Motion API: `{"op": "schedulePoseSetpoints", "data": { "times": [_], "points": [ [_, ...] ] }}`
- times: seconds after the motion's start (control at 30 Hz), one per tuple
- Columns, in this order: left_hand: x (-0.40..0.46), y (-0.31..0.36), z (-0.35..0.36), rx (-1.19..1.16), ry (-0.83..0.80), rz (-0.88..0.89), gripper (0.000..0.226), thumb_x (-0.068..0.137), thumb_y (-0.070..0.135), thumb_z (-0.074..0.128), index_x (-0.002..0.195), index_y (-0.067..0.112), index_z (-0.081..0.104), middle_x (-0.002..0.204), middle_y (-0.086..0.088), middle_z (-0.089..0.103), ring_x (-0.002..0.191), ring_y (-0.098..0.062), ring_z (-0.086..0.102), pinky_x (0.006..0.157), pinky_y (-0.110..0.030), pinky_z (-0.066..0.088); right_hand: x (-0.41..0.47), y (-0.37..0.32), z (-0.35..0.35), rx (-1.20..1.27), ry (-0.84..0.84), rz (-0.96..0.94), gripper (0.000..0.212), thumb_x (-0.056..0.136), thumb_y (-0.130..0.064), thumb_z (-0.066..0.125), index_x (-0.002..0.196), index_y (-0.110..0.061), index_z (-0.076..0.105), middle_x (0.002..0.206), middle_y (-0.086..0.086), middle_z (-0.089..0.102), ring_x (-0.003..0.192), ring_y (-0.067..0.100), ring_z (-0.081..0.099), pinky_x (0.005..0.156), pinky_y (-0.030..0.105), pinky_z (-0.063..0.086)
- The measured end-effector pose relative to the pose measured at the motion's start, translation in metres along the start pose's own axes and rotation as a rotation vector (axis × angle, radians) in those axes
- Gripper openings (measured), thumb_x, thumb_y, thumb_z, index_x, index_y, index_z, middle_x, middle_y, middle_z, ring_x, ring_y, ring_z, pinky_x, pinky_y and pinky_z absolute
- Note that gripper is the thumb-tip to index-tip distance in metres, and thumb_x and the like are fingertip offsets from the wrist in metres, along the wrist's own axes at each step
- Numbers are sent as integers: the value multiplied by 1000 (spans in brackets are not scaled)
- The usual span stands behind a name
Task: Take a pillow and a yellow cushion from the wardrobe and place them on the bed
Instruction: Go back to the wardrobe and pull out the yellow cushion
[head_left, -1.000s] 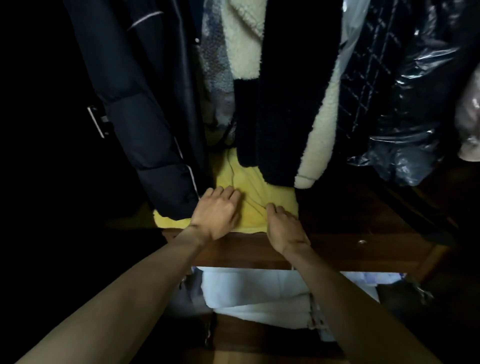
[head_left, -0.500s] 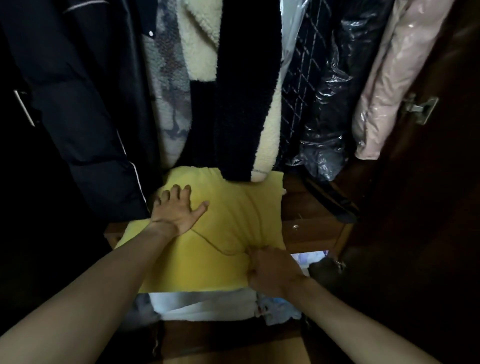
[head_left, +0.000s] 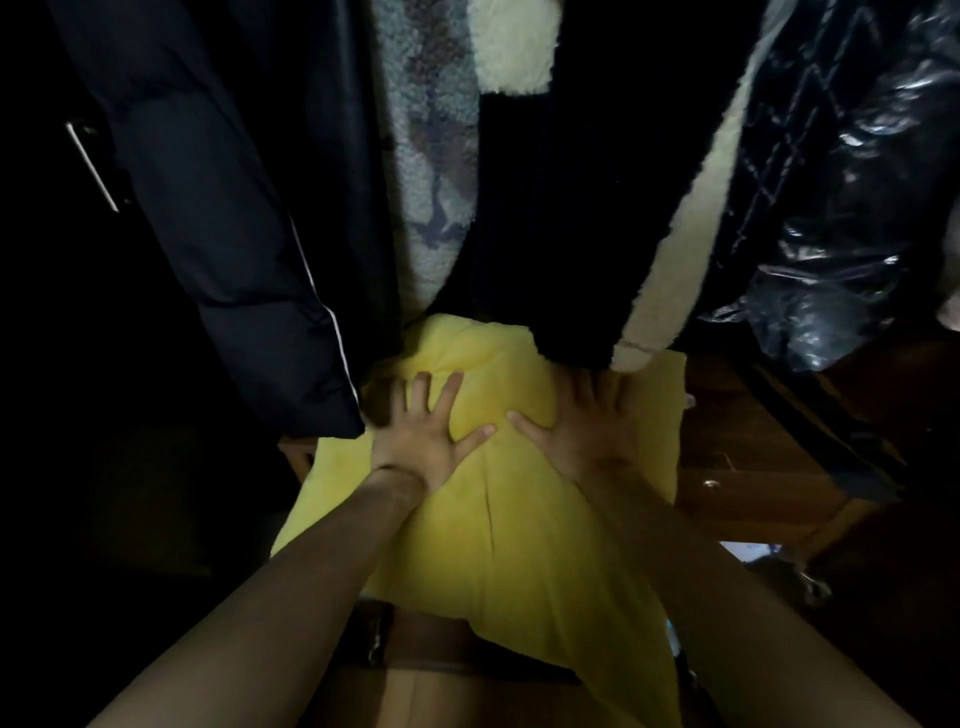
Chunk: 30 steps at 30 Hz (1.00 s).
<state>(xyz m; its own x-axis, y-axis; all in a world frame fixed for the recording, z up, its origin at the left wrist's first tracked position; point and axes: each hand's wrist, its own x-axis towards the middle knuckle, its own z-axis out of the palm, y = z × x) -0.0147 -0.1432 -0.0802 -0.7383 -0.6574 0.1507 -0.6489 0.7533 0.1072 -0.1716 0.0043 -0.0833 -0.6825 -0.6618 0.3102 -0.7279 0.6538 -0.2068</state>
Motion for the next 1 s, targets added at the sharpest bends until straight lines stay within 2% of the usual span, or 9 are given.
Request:
{"op": "schedulePoseSetpoints", "data": {
  "times": [0.07, 0.13, 0.2, 0.3, 0.37, 0.43, 0.57, 0.83, 1.0],
  "points": [
    [2, 9, 8, 113, 94, -1, 87, 86, 84, 11, 155, 34, 6, 155, -7, 26, 135, -35, 25, 94, -49, 45, 7, 0, 10, -22, 91, 16, 102, 79, -89, 27, 154, -20, 22, 155, 14, 34, 139, 36, 29, 114, 58, 22],
    [10, 14, 15, 217, 178, -2, 82, 89, 80, 12, 151, 27, 23, 139, -10, 41, 118, -33, 38, 86, -49, 44, 15, 2, 20, -36, 180, 0, 96, 82, -86, 32, 146, -15, 37, 143, 18, 49, 127, 38, 44, 105, 55, 35],
    [15, 15, 15, 245, 225, -10, 76, 91, 78, 15, 139, 24, 38, 124, -12, 49, 107, -33, 44, 85, -52, 42, 21, 3, 23, -48, 215, -33, 92, 84, -84, 32, 140, -12, 45, 133, 20, 57, 116, 38, 54, 96, 51, 41],
    [13, 15, 6, 244, 205, 1, 66, 92, 75, 19, 124, 23, 45, 115, -12, 55, 102, -34, 50, 82, -49, 43, 22, 1, 8, -81, 147, -69, 88, 84, -84, 29, 124, -10, 57, 110, 19, 68, 95, 35, 63, 78, 41, 46],
    [2, 18, -3, 233, 173, 13, 60, 94, 73, 21, 122, 24, 43, 117, -11, 56, 104, -33, 52, 81, -47, 44, 13, -1, -9, -130, 92, -101, 88, 82, -87, 26, 113, -12, 59, 90, 13, 71, 75, 30, 65, 57, 33, 40],
    [-19, 21, -13, 221, 157, 20, 56, 95, 70, 22, 120, 24, 41, 118, -10, 56, 105, -32, 53, 83, -48, 45, -2, -2, -26, -183, 85, -155, 85, 81, -88, 28, 107, -13, 58, 77, 8, 70, 61, 25, 63, 48, 29, 31],
    [-85, 18, -28, 190, 151, 5, 50, 97, 66, 23, 117, 23, 39, 118, -10, 55, 104, -31, 52, 87, -49, 42, -52, -14, -51, -231, 122, -279, 80, 81, -87, 30, 106, -16, 56, 78, 4, 71, 65, 23, 65, 50, 31, 35],
    [-233, -11, -94, 191, 211, -41, 54, 96, 68, 25, 121, 22, 39, 119, -10, 55, 105, -31, 53, 92, -50, 43, -159, -65, -108, -126, 162, -364, 95, 79, -90, 17, 134, -20, 49, 95, 3, 73, 85, 28, 68, 66, 37, 39],
    [-315, -33, -151, 263, 281, -120, 53, 98, 66, 27, 119, 20, 41, 118, -11, 55, 105, -32, 52, 94, -50, 41, -202, -115, -131, 30, 182, -476, 97, 78, -92, 15, 130, -19, 53, 95, 7, 73, 86, 31, 68, 70, 40, 43]
  ]
}}
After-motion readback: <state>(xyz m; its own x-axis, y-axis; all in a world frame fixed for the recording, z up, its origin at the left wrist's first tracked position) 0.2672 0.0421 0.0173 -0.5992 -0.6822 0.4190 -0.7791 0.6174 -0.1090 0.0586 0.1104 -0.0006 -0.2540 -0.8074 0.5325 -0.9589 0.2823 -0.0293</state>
